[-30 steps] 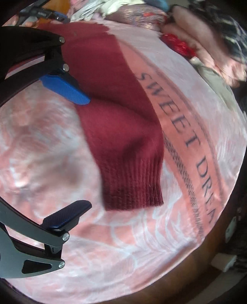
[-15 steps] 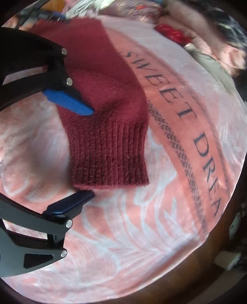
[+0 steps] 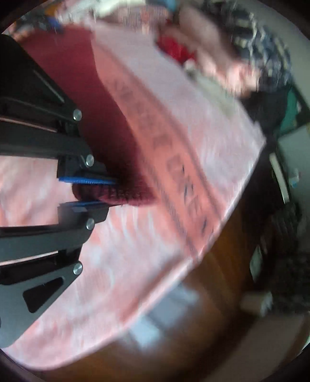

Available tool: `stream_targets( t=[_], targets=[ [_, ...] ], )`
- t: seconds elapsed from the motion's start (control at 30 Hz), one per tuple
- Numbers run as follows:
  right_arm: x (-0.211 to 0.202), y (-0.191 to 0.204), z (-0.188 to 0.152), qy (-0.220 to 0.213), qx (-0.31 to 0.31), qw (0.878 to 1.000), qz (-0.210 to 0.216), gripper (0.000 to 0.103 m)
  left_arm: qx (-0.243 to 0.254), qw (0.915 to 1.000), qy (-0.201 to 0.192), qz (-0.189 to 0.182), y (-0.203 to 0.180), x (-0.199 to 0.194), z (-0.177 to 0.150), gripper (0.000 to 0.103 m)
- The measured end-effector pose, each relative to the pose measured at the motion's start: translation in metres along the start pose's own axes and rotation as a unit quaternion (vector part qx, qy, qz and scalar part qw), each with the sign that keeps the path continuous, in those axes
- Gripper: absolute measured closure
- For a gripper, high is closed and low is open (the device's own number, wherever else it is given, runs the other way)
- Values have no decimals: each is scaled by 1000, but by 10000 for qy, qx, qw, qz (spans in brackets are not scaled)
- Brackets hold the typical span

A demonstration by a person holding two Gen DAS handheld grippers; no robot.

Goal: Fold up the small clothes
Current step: 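Grasp the dark red sweater's sleeve cuff with the right gripper and lift, then lay the held sleeve across the sweater body and open the right gripper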

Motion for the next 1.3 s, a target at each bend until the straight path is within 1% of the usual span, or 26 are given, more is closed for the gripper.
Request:
stream_targets(
  t=[0.07, 0.1, 0.13, 0.2, 0.23, 0.3, 0.37, 0.4, 0.43, 0.5, 0.53, 0.6, 0.7, 0.73, 0.8, 0.83, 0.9, 0.93, 1.0, 1.03, 1.13, 1.2, 1.27, 1.3],
  targets=[
    [18, 0, -15, 286, 128, 9995, 4, 94, -94, 9998, 118, 109, 17, 6, -8, 4],
    [29, -5, -22, 390, 174, 9988, -257, 94, -171, 9996, 181, 136, 25, 8, -12, 4],
    [44, -14, -34, 550, 352, 9958, -645, 95, -282, 9992, 241, 140, 34, 9, -17, 4],
    [44, -21, -39, 642, 645, 9945, -526, 95, -416, 9987, 282, 90, 47, 8, -23, 4],
    [38, -18, -37, 596, 595, 9957, -388, 95, -463, 9985, 286, 39, 55, 5, -26, 4],
    [19, -8, -31, 390, 493, 9980, 6, 96, -519, 9984, 242, -45, 66, -2, -30, 4],
    [1, -10, -25, 357, 668, 9965, 343, 96, -527, 9984, 183, -78, 77, -8, -33, 4],
    [-8, -10, -23, 349, 765, 9951, 526, 96, -480, 9986, 205, -38, 82, -9, -36, 4],
    [-17, -11, -21, 313, 784, 9946, 599, 96, -435, 9988, 243, -12, 85, -9, -38, 4],
    [-31, -7, -18, 221, 725, 9954, 580, 96, -413, 9987, 293, -26, 91, -9, -41, 4],
    [-42, 3, -19, 135, 604, 9956, 705, 96, -447, 9985, 311, -9, 96, -10, -43, 4],
    [-50, 31, -18, 28, 377, 9957, 841, 96, -612, 9976, 333, -44, 108, -13, -44, 4],
    [-74, 94, -25, -189, -324, 9924, 1170, 96, -804, 9961, 337, -100, 123, -21, -46, 4],
    [-87, 129, -34, -270, -744, 9876, 1353, 96, -833, 9959, 343, -113, 129, -25, -47, 4],
    [-102, 178, -45, -372, -1309, 9782, 1568, 96, -839, 9958, 335, -117, 138, -30, -48, 4],
    [-113, 213, -61, -421, -1749, 9687, 1708, 96, -833, 9959, 330, -112, 144, -33, -49, 4],
    [-130, 265, -89, -434, -2314, 9507, 2018, 96, -866, 9956, 341, -133, 153, -36, -51, 4],
    [-139, 296, -110, -407, -2675, 9375, 2190, 96, -917, 9950, 363, -150, 161, -37, -53, 4],
    [-154, 341, -146, -370, -3173, 9164, 2410, 96, -988, 9942, 394, -152, 170, -38, -56, 4],
    [-161, 367, -170, -294, -3452, 9034, 2528, 96, -1039, 9936, 412, -170, 176, -38, -58, 4],
    [-165, 409, -220, -190, -4105, 8778, 2461, 96, -1164, 9921, 421, -217, 191, -41, -61, 4],
    [-159, 427, -251, 66, -4399, 8639, 2452, 96, -1210, 9914, 432, -253, 199, -41, -64, 4],
    [-150, 434, -268, 331, -4622, 8533, 2389, 94, -1236, 9909, 444, -282, 203, -40, -65, 4],
    [-147, 435, -273, 434, -4664, 8512, 2369, 92, -1252, 9907, 459, -286, 205, -39, -66, 4]
  ],
)
Point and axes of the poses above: each gripper's, at about its wrist camera, not at the fingertips, and x roughly the way its jaws point, y to its left, z to its top, the point moved 9 cm from there along x, roughly the way its jaws point, and after that the axes turned 14 degrees about -z, right-handed, at the moved point
